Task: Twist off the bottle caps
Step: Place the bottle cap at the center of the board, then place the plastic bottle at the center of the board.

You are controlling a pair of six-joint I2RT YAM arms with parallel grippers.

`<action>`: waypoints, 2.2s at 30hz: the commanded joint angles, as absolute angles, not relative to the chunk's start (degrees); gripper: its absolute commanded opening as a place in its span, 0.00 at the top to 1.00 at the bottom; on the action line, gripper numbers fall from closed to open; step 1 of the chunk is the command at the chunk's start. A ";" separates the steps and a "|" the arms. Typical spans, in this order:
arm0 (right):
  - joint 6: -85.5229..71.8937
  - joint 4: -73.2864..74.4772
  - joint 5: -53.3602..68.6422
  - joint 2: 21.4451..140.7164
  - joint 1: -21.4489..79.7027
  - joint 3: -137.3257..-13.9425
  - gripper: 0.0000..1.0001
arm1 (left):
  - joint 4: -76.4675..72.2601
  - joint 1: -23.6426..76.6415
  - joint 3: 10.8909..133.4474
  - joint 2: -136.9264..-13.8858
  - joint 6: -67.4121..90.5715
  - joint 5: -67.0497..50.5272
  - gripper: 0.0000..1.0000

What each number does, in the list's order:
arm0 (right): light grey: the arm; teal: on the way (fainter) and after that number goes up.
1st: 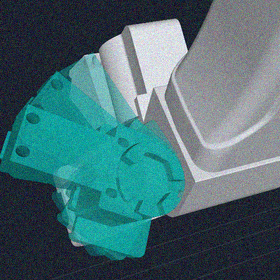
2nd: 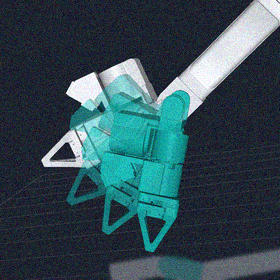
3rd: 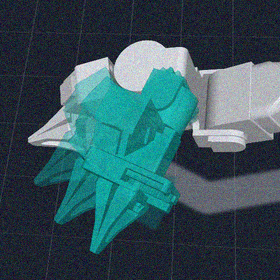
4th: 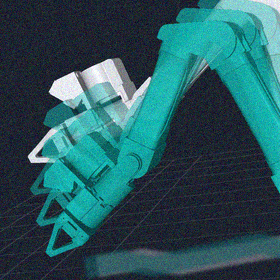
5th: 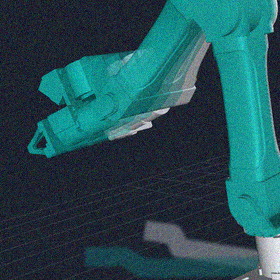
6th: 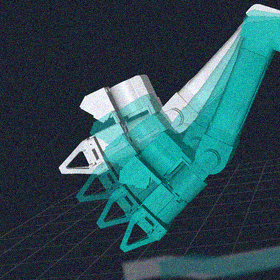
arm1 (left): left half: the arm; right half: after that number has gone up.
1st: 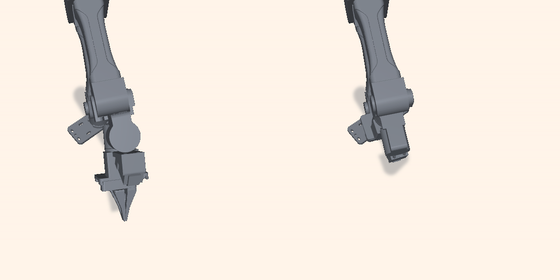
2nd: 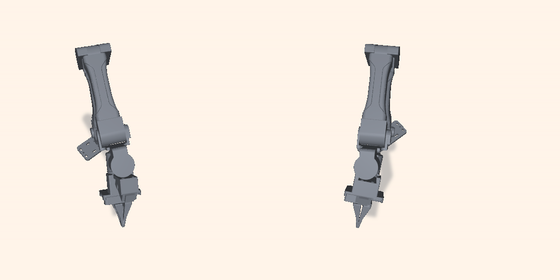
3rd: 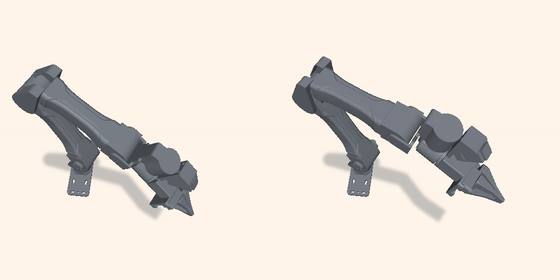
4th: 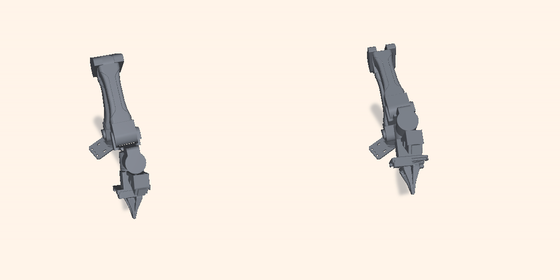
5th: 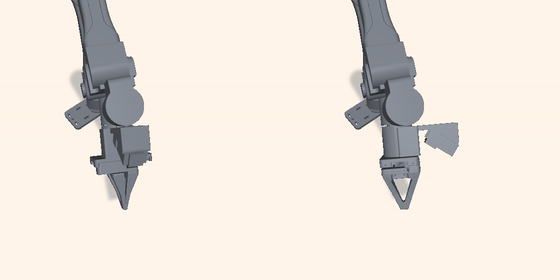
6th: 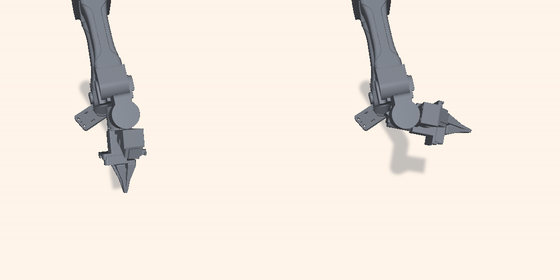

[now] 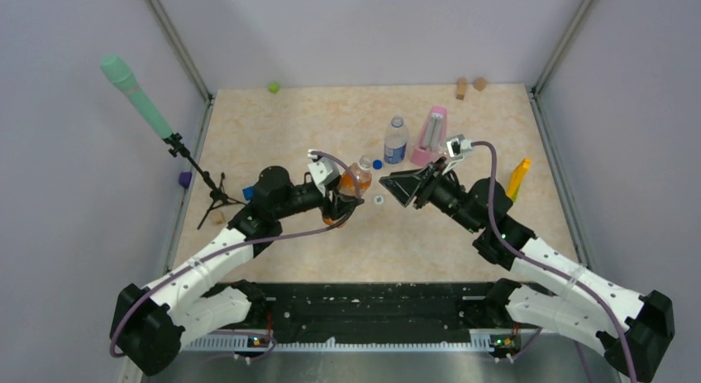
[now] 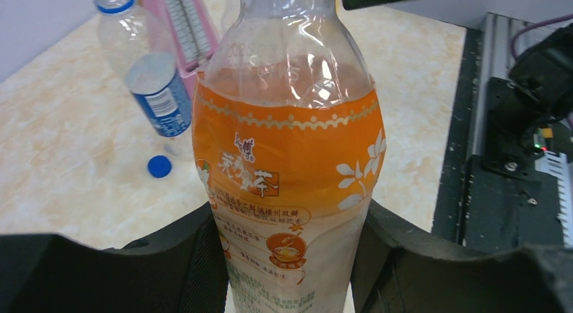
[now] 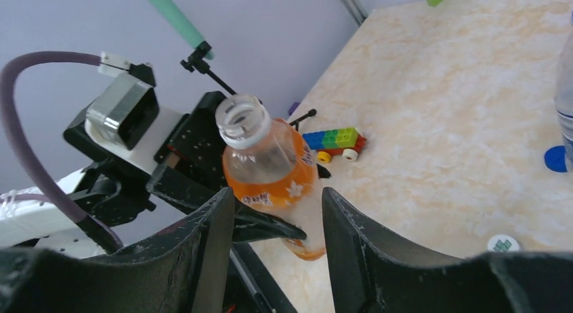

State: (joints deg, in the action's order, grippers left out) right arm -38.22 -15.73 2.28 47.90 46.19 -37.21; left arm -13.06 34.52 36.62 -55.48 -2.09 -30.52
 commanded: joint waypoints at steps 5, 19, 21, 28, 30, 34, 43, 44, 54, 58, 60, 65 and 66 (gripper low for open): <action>-41.00 -23.42 6.40 47.65 46.85 -38.58 0.50 | -11.10 34.51 42.28 -60.50 -1.14 -42.47 0.94; -41.09 -22.01 5.54 51.75 46.85 -39.79 0.53 | -9.61 38.07 43.71 -62.49 -5.09 -43.06 0.95; -40.69 -21.91 5.62 51.91 46.90 -39.74 0.62 | -9.14 38.17 43.81 -62.58 -5.61 -42.58 0.94; -38.38 -19.48 6.22 52.49 46.85 -40.61 0.95 | -10.54 38.14 42.91 -61.97 -5.42 -39.68 0.77; -37.82 -18.44 6.60 53.12 46.87 -41.33 1.00 | -10.87 38.15 42.81 -61.75 -5.14 -38.32 0.70; -36.42 -15.89 6.50 53.46 46.91 -42.59 1.00 | -11.49 38.15 42.30 -60.91 -5.10 -36.10 0.55; -34.67 -12.63 3.03 53.25 46.92 -42.80 1.00 | -10.49 38.14 41.12 -58.61 -5.74 -32.26 0.18; -34.59 -12.42 2.83 53.24 46.93 -42.76 1.00 | -10.21 38.16 41.13 -58.48 -6.08 -31.84 0.17; -31.57 -3.87 -6.63 52.46 46.85 -44.50 1.00 | -9.70 38.19 40.20 -55.20 -6.31 -20.93 0.06; -28.41 1.16 -11.75 52.63 46.93 -46.66 1.00 | -12.80 38.12 37.55 -52.24 -4.24 -15.11 0.05; -27.32 3.27 -13.66 52.58 46.93 -47.53 1.00 | -14.44 38.19 35.88 -51.16 -3.17 -12.43 0.04; -24.74 3.42 -17.31 51.29 46.92 -46.93 1.00 | -15.56 38.09 35.02 -50.40 -2.05 -7.31 0.03; -24.23 3.10 -18.01 51.05 46.92 -46.71 1.00 | -15.03 38.14 35.30 -50.30 -1.62 -6.40 0.02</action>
